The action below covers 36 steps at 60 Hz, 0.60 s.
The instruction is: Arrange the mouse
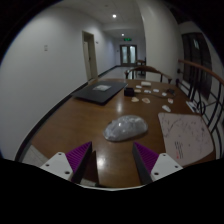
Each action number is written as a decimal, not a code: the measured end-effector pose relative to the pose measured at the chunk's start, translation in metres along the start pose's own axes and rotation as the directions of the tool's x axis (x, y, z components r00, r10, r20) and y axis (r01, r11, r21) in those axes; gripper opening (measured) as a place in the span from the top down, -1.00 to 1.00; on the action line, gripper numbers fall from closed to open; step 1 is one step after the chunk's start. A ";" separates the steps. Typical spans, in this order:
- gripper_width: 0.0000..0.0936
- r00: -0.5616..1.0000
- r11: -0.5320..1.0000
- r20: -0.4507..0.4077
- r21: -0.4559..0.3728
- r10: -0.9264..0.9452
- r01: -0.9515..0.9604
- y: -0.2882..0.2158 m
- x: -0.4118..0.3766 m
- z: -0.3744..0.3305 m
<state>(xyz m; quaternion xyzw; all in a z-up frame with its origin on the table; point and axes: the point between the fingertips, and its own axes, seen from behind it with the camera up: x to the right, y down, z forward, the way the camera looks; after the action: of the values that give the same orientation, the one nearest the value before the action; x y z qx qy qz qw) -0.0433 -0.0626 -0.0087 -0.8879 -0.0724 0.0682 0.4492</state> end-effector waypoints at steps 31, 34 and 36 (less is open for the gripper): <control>-0.11 0.987 0.994 -0.156 -0.087 0.050 -0.064 -0.052 0.028 0.084; 0.03 0.991 0.995 -0.128 -0.080 0.042 -0.052 -0.054 0.024 0.085; 0.15 0.994 0.996 -0.107 -0.084 0.021 -0.030 -0.059 0.023 0.097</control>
<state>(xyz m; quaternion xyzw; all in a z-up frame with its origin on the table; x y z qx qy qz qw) -0.0431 0.0527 -0.0187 -0.9094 -0.0401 0.0234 0.4133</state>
